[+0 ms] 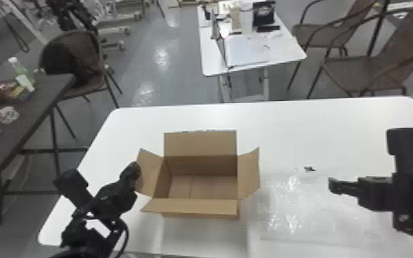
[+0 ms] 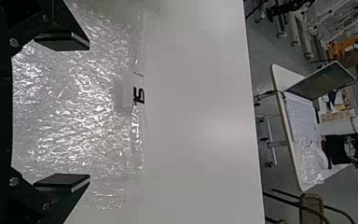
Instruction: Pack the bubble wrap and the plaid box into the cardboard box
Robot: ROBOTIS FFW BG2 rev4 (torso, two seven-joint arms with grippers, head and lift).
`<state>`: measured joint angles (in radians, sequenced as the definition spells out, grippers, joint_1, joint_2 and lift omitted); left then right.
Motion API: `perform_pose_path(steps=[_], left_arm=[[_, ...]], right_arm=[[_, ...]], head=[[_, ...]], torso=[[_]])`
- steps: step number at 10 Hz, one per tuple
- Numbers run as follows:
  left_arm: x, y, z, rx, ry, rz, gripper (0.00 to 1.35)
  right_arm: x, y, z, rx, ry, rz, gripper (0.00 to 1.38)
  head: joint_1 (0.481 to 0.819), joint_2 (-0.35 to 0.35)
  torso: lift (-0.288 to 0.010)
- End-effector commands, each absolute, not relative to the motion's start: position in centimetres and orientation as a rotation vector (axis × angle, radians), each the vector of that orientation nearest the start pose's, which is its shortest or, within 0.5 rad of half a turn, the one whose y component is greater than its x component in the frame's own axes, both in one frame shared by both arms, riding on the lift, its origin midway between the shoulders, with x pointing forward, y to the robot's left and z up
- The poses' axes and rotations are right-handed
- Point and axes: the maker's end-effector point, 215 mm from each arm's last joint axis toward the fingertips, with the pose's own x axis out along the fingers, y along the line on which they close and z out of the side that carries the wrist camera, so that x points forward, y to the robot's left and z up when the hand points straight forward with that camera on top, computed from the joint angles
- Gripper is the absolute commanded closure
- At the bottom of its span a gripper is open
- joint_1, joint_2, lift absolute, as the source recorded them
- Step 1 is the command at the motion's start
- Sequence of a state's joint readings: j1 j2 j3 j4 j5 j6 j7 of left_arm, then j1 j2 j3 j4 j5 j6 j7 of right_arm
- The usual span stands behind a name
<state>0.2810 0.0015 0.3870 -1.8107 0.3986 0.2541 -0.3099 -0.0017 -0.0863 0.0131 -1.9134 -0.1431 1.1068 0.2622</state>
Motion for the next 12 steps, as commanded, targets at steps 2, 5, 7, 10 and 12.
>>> perform_pose_path(steps=[2,5,7,10,12], left_arm=[[48.1,36.1,-40.3,-0.372,0.158,0.026,1.22],[48.2,36.0,-40.4,-0.376,0.157,0.024,1.22],[48.2,35.9,-40.4,-0.376,0.156,0.022,1.22],[48.3,35.7,-40.7,-0.377,0.156,0.021,1.22],[48.5,35.5,-40.5,-0.378,0.151,0.018,1.22]], right_arm=[[48.3,-15.3,-47.8,0.227,0.888,0.311,0.28],[46.7,-15.4,-49.7,0.306,0.981,0.258,0.28],[45.6,-16.2,-50.2,0.279,1.046,0.198,0.28],[45.1,-17.4,-50.6,0.253,1.111,0.138,0.28],[44.7,-16.9,-51.6,0.278,1.135,0.157,0.28]], head=[[0.695,0.221],[0.695,0.23],[0.695,0.228],[0.695,0.212],[0.695,0.219]], torso=[[-0.064],[-0.064],[-0.064],[-0.064],[-0.064]])
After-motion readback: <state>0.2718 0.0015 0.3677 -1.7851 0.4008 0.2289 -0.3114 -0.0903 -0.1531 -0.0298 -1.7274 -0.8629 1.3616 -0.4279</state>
